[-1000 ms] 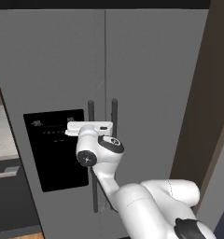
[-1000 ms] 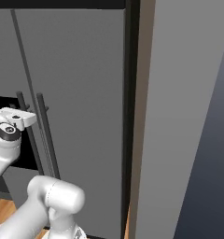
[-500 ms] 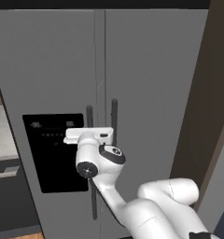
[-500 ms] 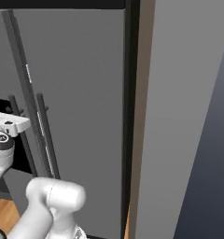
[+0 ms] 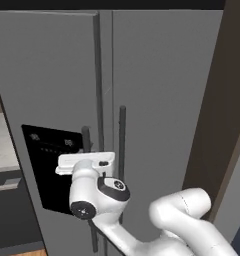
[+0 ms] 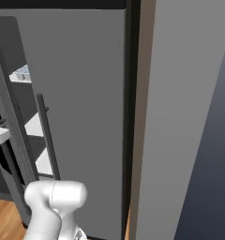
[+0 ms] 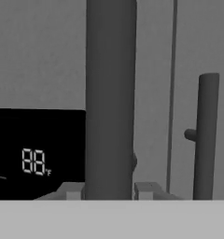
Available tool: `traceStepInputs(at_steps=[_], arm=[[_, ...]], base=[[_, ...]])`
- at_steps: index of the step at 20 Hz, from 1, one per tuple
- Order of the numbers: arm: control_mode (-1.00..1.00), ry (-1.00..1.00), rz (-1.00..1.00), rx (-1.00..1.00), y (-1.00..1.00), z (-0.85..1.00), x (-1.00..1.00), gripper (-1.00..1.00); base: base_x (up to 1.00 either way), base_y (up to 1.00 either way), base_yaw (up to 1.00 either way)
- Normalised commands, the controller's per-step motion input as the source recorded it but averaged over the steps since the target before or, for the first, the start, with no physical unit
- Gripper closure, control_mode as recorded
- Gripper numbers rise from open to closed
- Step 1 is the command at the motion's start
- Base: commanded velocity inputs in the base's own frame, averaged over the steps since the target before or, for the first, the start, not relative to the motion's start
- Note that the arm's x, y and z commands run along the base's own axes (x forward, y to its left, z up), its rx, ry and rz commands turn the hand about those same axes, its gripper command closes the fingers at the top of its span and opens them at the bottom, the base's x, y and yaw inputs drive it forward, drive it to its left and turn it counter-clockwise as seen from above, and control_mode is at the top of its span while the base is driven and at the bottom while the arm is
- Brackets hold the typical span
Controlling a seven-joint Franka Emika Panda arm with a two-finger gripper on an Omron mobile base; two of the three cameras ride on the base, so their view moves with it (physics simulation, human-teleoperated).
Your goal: Open the freezer door, pick up the ice cube tray from the freezer, and place it on the dining counter.
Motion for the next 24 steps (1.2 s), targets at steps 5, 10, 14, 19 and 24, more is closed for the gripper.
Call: traceStepInputs(at_steps=[5, 10, 14, 19, 24], arm=[[-1.0, 0.0, 0.0, 0.0, 0.53, 0.0, -0.7, 1.0], [-1.0, 0.0, 0.0, 0.0, 0.54, 0.0, -0.68, 1.0], [-1.0, 0.0, 0.0, 0.0, 0.54, 0.0, -0.62, 1.0], [-1.0, 0.0, 0.0, 0.0, 0.55, 0.0, -0.55, 1.0], [-1.0, 0.0, 0.01, 0.0, 0.6, 0.0, -0.43, 1.0]], base=[[0.0, 0.0, 0.0], [0.0, 0.0, 0.0], [0.0, 0.0, 0.0], [0.0, 0.0, 0.0], [0.0, 0.0, 0.0]])
